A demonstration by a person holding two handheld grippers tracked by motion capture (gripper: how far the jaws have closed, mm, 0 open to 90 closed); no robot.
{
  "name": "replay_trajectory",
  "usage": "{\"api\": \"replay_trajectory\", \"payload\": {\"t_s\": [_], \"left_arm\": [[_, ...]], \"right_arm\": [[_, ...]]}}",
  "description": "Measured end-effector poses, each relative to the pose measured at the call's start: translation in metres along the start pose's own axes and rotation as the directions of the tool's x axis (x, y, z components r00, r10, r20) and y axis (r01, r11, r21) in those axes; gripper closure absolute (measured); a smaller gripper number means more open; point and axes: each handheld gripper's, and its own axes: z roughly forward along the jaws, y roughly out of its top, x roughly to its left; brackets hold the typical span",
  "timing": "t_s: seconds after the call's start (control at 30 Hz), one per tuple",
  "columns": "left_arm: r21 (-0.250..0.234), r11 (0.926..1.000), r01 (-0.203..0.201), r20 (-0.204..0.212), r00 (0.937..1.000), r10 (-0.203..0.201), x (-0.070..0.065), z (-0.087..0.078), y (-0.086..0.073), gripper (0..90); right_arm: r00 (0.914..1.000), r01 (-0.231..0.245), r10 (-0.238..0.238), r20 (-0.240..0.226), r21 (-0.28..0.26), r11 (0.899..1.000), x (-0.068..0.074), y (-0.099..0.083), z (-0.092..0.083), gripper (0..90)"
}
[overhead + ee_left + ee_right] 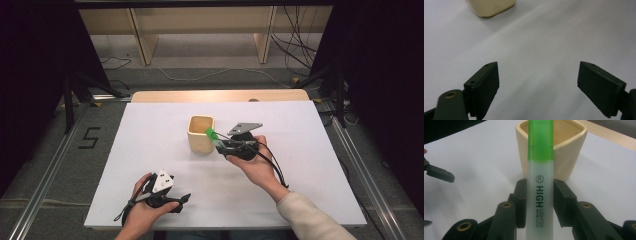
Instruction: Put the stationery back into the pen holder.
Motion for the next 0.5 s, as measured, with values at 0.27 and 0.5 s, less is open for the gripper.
{"api": "replay_trajectory", "payload": {"t_s": [0.27, 0.5], "left_arm": [[-0.002, 1.0000, 0.001, -0.002, 1.0000, -0.001, 0.0001, 0.0000, -0.0001, 17.4], [-0.003, 1.0000, 0.001, -0.002, 1.0000, -0.001, 0.0001, -0.0001, -0.0003, 17.4]], "right_arm": [[1.0000, -0.003, 0.003, 0.007, -0.014, 1.000, -0.0014, 0.0042, 0.0021, 66.4], [1.0000, 0.002, -0.002, 0.008, -0.029, 1.000, -0.0011, 0.0077, 0.0056, 66.4]]}}
